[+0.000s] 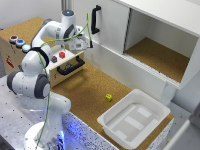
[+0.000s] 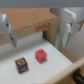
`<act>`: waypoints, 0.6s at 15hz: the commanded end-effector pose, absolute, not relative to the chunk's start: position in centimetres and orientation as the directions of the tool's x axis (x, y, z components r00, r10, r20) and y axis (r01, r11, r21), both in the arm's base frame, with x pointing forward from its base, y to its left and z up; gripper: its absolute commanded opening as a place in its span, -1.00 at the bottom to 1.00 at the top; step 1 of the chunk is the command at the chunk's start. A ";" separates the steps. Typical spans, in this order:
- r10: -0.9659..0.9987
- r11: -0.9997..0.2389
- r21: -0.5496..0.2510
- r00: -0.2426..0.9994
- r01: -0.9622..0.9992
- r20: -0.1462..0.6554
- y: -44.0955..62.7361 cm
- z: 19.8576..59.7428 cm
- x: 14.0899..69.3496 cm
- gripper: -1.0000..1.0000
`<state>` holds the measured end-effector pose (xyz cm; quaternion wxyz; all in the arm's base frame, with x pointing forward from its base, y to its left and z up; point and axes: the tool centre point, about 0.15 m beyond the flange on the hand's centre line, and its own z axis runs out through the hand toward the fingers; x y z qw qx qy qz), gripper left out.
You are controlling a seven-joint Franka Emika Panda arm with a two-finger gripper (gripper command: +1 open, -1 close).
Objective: Toggle the blue light switch to turn on the blue light
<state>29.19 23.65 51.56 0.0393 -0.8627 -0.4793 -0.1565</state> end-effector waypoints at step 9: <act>0.956 -0.290 0.047 0.288 0.956 0.052 49.4 55.0 19.8 1.00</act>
